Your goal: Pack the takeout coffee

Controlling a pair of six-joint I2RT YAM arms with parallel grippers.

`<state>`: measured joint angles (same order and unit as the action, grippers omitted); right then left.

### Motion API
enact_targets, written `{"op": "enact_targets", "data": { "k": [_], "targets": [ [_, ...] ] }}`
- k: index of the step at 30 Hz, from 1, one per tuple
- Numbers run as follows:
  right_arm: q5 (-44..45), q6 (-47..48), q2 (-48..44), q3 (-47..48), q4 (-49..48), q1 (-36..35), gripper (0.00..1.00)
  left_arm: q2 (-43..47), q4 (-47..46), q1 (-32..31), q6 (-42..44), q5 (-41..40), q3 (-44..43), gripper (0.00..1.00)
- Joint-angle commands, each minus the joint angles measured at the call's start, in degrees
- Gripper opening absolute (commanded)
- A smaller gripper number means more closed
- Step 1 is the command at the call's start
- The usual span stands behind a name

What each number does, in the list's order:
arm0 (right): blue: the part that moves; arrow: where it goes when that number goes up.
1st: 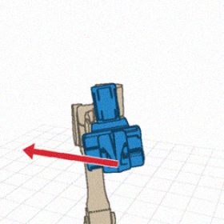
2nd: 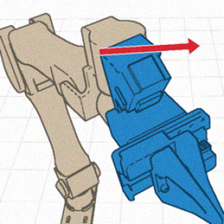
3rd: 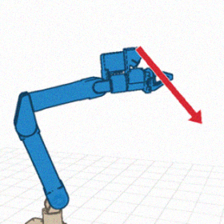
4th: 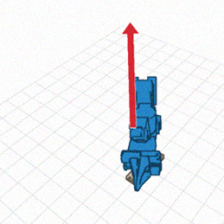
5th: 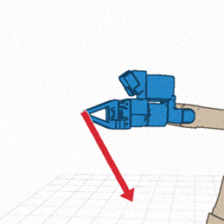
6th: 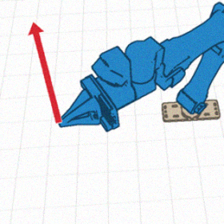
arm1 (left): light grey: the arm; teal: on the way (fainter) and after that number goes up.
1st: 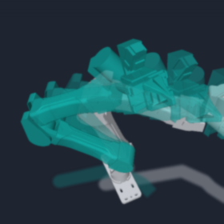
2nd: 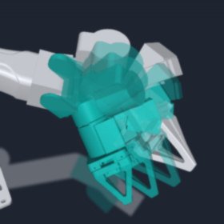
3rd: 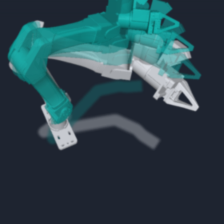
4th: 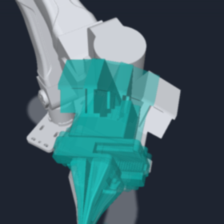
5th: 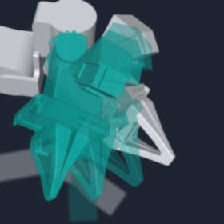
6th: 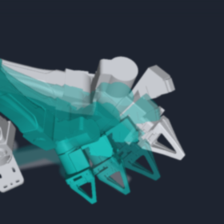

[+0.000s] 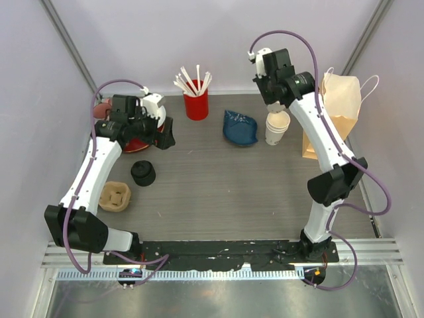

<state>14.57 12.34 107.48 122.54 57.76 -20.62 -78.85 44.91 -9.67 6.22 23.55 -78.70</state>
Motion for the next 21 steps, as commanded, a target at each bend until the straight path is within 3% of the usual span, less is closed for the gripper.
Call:
{"op": "enact_targets", "data": {
  "k": [1, 4, 9, 13, 21],
  "targets": [
    [-3.6, 6.1, -10.2, 2.5, -1.2, -8.5, 0.01, -0.1, 0.3, -0.2, 0.0, -3.1, -2.9, 1.0],
    [-13.6, 12.3, -14.0, -7.8, -5.5, -16.9, 0.01, -0.1, 0.4, -0.2, -0.2, -6.8, -2.8, 1.0],
    [-15.8, 20.5, -18.1, -26.2, -16.4, -27.6, 0.01, 0.1, 0.8, 0.4, -0.2, -10.7, -2.3, 1.0],
    [-25.7, 19.4, -16.2, -30.1, -21.4, -28.5, 0.01, 0.5, 0.8, 1.5, -0.3, -11.4, -1.0, 1.0],
    [-27.8, 19.0, -6.8, -30.5, -22.6, -31.8, 0.01, 0.5, 0.4, 2.0, 0.1, -12.5, -0.1, 1.0]
  ]
}}
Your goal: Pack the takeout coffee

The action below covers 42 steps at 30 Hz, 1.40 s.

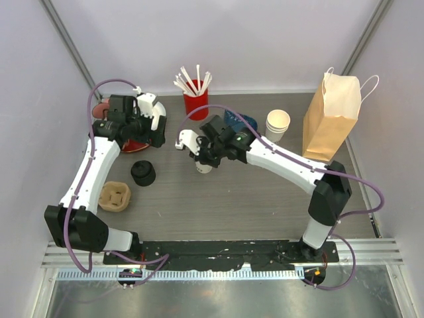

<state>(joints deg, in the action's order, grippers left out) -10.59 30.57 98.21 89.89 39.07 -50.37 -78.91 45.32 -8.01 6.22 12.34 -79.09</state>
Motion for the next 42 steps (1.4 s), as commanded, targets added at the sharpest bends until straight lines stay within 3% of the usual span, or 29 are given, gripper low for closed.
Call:
{"op": "enact_targets", "data": {
  "k": [1, 6, 16, 17, 18, 20, 23, 27, 29, 31, 35, 37, 42],
  "targets": [
    [-1.9, 0.6, 3.3, 2.3, -3.8, -2.4, 0.01, 0.5, -0.1, 0.4, 0.2, -1.4, 0.3, 1.0],
    [5.7, 1.0, 7.5, 2.8, -2.3, -4.6, 0.01, 0.6, -0.1, 0.5, 0.5, -2.3, 0.5, 1.0],
    [4.8, 1.2, 9.4, 2.6, -1.5, -5.8, 0.02, 1.0, -0.2, 0.5, 1.1, -2.6, 0.7, 1.0],
    [4.6, 1.0, 9.3, 3.0, -0.9, -5.8, 0.27, 1.0, -0.2, 0.5, 1.1, -2.5, 0.8, 1.0],
    [4.4, 0.8, 9.3, 3.4, -0.5, -5.8, 0.41, 1.0, -0.2, 0.5, 1.2, -2.5, 0.8, 1.0],
    [3.2, 0.3, 8.9, 5.5, 1.2, -5.8, 0.59, 1.0, -0.2, 0.6, 1.2, -2.2, 0.7, 1.0],
    [4.7, -1.5, 5.6, 7.4, 0.2, -5.8, 0.8, 1.1, -0.1, 0.5, 1.3, -2.0, 0.7, 1.0],
    [10.2, -5.6, -0.1, 10.7, -1.4, -3.5, 0.92, 1.3, 0.4, 0.5, 1.6, -1.2, 0.8, 1.0],
    [14.2, -10.4, -2.1, 12.9, -1.3, -0.1, 0.93, 1.5, 0.5, 0.6, 1.9, -0.9, 0.9, 1.0],
    [20.0, -14.2, -2.0, 13.6, -1.4, 8.2, 0.92, 1.7, 0.6, 0.5, 2.0, -0.5, 1.0, 1.0],
    [20.3, -22.8, 0.3, 13.0, 0.6, 23.5, 0.66, 1.7, 1.1, 0.5, 2.2, 0.0, 1.0, 1.0],
    [20.2, -25.0, 1.3, 12.0, 0.8, 28.6, 0.62, 1.8, 1.3, 0.5, 2.2, 0.3, 1.0, 1.0],
    [15.5, -25.3, 3.5, 9.9, 0.7, 33.0, 0.67, 1.8, 1.1, 0.6, 2.5, 0.3, 1.2, 1.0]
  ]
}}
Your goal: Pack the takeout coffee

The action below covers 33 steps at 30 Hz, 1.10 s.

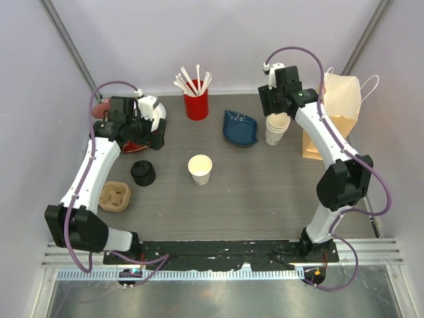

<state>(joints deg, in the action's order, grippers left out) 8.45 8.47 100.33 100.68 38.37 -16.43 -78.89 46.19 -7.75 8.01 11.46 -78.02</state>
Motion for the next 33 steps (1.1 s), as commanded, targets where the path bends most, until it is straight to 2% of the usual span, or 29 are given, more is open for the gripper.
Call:
{"op": "enact_targets", "data": {
  "k": [1, 11, 13, 16, 21, 25, 33],
  "targets": [
    [-4.4, -3.5, 1.8, -0.9, 1.2, -0.5, 0.67, 1.6, 0.1, 0.3, 1.0, 1.3, 0.2, 1.0],
    [-3.7, -2.2, 7.5, 0.8, 2.9, 0.9, 0.52, 1.6, -0.1, 0.4, 1.0, 1.2, 0.6, 1.0],
    [-2.2, -2.1, 8.5, 1.0, 3.6, 0.9, 0.42, 1.6, -0.1, 0.3, 1.0, 1.2, 0.7, 1.0],
    [-1.4, -1.8, 8.8, 1.0, 4.0, 1.0, 0.33, 1.5, -0.1, 0.3, 1.0, 1.5, 0.7, 1.0],
    [-0.8, -1.1, 8.8, 1.1, 4.2, 0.9, 0.23, 1.2, 0.0, 0.3, 1.0, 1.8, 0.9, 1.0],
    [0.7, -1.1, 8.3, 1.6, 4.6, 0.9, 0.06, 1.2, 0.1, 0.3, 0.9, 2.0, 1.0, 1.0],
    [1.0, -0.3, 7.9, 3.7, 8.1, 1.0, 0.01, 1.2, 0.1, 0.3, 1.0, 2.5, 0.9, 1.0]
  ]
}}
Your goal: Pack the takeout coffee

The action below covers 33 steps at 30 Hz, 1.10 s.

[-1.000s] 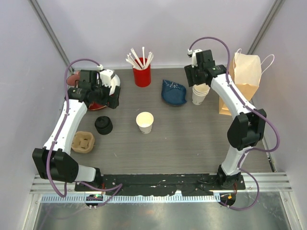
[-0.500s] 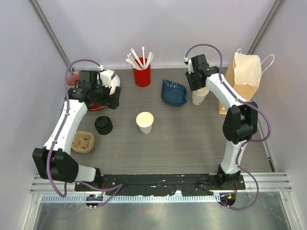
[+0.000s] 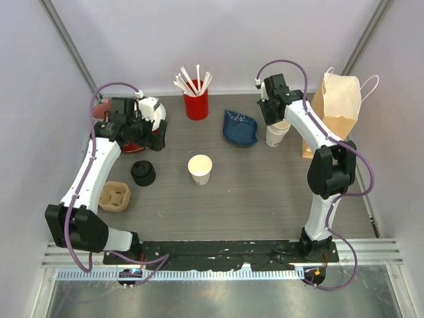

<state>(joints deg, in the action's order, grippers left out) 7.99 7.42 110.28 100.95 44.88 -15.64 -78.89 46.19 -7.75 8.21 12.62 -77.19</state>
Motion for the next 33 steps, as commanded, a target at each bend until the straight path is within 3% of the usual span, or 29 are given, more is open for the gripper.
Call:
{"op": "enact_targets", "data": {
  "k": [1, 9, 16, 20, 23, 27, 33],
  "targets": [
    [1.3, 0.8, -2.2, 3.9, 1.9, 0.2, 0.01, 1.3, 0.3, 0.3, 0.8, 1.4, 0.0, 1.0],
    [6.0, 2.7, -4.2, 6.9, 4.6, -0.1, 0.01, 1.3, 0.3, 0.3, 0.9, 1.7, 0.1, 1.0],
    [13.7, 7.8, -7.6, 17.3, 7.9, -2.5, 0.01, 1.0, 0.1, 0.3, 0.9, 2.0, -0.1, 1.0],
    [10.2, 12.3, -11.7, 18.6, 8.1, -8.9, 0.01, 0.9, 1.0, 0.3, 1.4, 1.4, -0.1, 1.0],
    [4.4, 16.9, -14.6, 14.6, 9.9, -14.9, 0.01, 0.2, 2.1, 0.4, 2.3, -0.9, -0.2, 1.0],
    [1.4, 18.7, -19.5, -0.8, 6.9, -27.1, 0.01, 0.2, 2.9, 0.3, 3.5, -4.4, 0.5, 1.0],
    [-4.5, 16.1, -26.3, -19.4, -3.9, -30.3, 0.01, 0.7, 3.2, 0.3, 4.9, -9.6, 3.9, 0.96]
  ]
}}
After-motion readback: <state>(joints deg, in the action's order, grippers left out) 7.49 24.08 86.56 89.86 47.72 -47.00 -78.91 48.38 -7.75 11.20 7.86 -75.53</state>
